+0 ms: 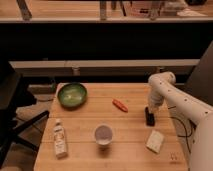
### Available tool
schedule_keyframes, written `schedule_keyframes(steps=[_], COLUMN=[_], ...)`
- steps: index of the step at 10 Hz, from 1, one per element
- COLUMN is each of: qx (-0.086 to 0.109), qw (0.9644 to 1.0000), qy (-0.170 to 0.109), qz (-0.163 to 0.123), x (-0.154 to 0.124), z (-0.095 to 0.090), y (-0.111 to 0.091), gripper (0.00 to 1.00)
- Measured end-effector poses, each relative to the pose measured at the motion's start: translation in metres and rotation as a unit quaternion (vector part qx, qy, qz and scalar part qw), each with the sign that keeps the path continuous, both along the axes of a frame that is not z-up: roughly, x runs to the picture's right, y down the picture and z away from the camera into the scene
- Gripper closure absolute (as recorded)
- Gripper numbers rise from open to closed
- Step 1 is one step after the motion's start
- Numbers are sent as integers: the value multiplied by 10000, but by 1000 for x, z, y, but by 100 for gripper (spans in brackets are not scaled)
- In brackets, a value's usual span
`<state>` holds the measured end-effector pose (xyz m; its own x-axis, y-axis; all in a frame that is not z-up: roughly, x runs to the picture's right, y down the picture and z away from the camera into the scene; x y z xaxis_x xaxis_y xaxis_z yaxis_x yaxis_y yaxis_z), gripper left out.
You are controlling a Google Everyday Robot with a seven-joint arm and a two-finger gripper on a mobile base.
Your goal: Push the eraser across the table
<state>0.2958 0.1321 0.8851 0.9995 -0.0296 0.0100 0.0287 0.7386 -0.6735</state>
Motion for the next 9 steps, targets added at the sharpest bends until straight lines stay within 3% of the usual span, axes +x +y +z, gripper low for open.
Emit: schedule_keyframes(steps=[9], qx=[-5], qw=[10000], qy=[-47], qz=[-82], x=[-7], z=[-1], y=[1], gripper=[100])
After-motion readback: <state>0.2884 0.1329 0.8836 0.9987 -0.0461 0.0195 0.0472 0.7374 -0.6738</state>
